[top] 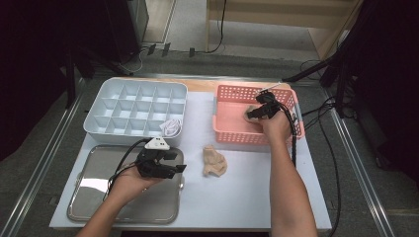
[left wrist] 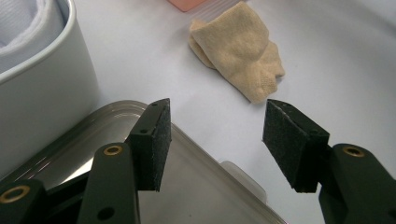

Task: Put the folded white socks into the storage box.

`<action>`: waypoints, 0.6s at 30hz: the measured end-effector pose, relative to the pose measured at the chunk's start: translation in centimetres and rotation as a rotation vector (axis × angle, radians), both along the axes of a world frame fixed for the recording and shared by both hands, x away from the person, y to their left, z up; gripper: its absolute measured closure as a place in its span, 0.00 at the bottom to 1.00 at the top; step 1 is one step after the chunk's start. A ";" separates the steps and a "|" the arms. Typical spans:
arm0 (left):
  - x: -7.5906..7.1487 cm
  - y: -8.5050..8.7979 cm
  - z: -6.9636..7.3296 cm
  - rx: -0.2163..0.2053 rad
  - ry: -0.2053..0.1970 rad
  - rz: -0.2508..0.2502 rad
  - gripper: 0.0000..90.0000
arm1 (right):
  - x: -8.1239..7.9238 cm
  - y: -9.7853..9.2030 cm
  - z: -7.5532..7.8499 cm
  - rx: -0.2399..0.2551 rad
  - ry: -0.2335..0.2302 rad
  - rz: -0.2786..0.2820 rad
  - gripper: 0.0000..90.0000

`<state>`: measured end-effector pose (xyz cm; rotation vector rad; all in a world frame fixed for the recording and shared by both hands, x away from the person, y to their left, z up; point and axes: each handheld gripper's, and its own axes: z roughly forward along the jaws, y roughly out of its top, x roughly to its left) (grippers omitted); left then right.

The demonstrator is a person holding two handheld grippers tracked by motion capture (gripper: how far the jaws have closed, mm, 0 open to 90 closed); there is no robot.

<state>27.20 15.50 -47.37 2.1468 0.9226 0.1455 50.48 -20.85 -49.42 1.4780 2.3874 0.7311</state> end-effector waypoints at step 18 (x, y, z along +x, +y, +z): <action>0.2 -0.1 -0.2 0.004 0.005 0.003 0.48 | -0.1 0.8 1.6 0.101 0.016 0.011 0.90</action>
